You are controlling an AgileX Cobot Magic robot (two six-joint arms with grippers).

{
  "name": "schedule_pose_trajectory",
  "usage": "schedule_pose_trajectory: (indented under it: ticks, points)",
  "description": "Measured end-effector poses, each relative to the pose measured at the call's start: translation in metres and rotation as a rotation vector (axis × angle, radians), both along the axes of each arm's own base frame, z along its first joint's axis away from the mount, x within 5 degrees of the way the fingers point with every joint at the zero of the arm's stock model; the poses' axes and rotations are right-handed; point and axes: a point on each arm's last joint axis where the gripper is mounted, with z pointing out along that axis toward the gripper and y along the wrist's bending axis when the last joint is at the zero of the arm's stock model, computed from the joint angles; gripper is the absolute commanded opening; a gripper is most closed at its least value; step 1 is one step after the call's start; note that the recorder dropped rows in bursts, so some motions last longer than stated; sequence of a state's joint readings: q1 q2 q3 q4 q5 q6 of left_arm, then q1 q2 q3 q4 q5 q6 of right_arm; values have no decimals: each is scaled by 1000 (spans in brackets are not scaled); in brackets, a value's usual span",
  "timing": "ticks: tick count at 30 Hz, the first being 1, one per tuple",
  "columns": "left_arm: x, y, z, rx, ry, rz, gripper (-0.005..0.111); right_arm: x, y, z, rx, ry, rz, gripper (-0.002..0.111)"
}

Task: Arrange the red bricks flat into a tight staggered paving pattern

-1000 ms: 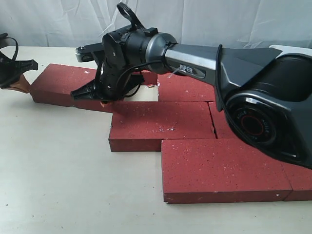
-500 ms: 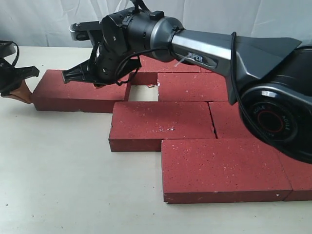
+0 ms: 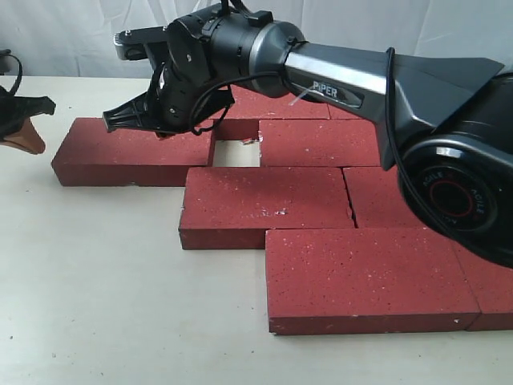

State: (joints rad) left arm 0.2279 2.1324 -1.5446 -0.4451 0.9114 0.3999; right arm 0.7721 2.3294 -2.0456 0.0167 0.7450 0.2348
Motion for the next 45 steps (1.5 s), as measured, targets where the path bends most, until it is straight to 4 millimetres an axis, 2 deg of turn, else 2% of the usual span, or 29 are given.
schedule_pose_trajectory:
  ticks: [4,12,16,30,45]
  points:
    - [4,1,-2,6,-33,24,0,0,0,0,0,0,0,-1]
    - [8,-1,-30,-50,6,57,0,0,0,0,-3,-6,1,-1]
    - [10,-5,-30,-84,-15,42,0,1,0,0,1,-7,-2,-1]
    - [16,-65,-29,-96,-30,-91,0,1,0,0,1,-7,-2,-1]
    - [17,-84,-29,-108,-37,-119,0,1,0,0,0,-8,-2,-1]
